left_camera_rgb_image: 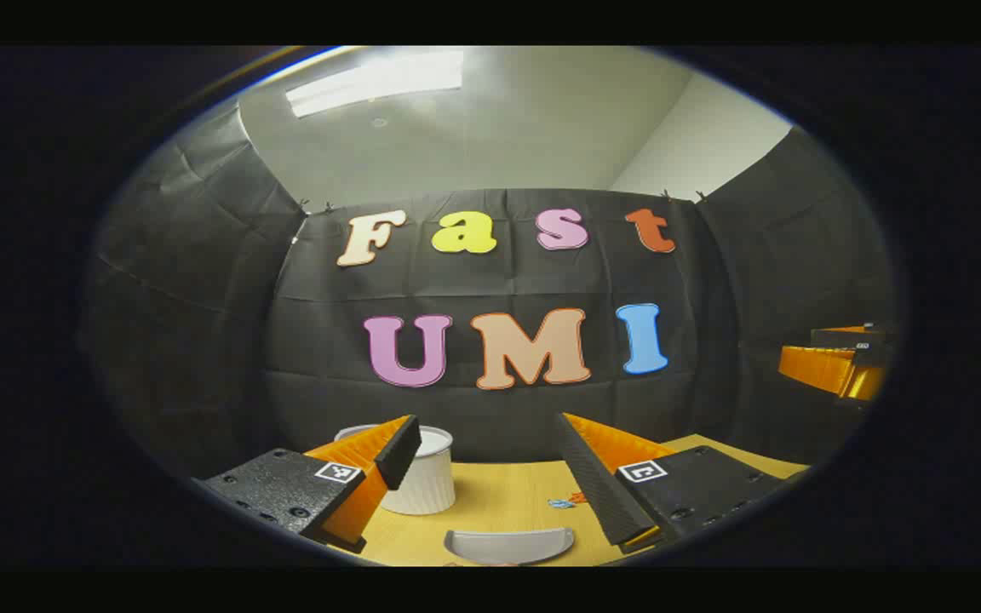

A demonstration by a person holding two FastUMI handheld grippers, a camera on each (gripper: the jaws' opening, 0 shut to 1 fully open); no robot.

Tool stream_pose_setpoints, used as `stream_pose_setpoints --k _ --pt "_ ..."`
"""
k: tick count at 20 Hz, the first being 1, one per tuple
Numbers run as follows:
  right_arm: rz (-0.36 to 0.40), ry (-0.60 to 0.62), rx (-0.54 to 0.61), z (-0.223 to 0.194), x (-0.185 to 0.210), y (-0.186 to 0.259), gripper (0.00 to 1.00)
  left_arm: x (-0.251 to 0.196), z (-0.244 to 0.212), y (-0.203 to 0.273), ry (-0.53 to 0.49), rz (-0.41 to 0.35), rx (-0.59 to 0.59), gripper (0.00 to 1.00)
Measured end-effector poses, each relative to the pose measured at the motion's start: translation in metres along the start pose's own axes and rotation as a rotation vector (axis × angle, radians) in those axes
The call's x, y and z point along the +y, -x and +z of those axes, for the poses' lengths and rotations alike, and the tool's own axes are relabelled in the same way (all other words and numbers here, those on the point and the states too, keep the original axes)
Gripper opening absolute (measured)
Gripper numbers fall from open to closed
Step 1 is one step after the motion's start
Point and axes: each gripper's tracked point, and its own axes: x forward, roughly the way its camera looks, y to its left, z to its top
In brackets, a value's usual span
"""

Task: Pick up the small broom and dustpan from the desktop, sweep the trash into the dustpan with the broom, and then empty the trash into the garbage bin.

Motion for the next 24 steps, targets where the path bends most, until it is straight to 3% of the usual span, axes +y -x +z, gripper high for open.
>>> stream_pose_setpoints --k 12,24 --pt "-0.036 0.002 -0.044 0.015 -0.007 0.004 0.92 0.0 0.0 -0.001 -0.001 0.014 -0.008 0.93" --pt "-0.033 -0.006 -0.003 0.003 -0.006 0.007 0.92 -0.003 -0.003 0.005 -0.017 0.023 -0.001 0.93"
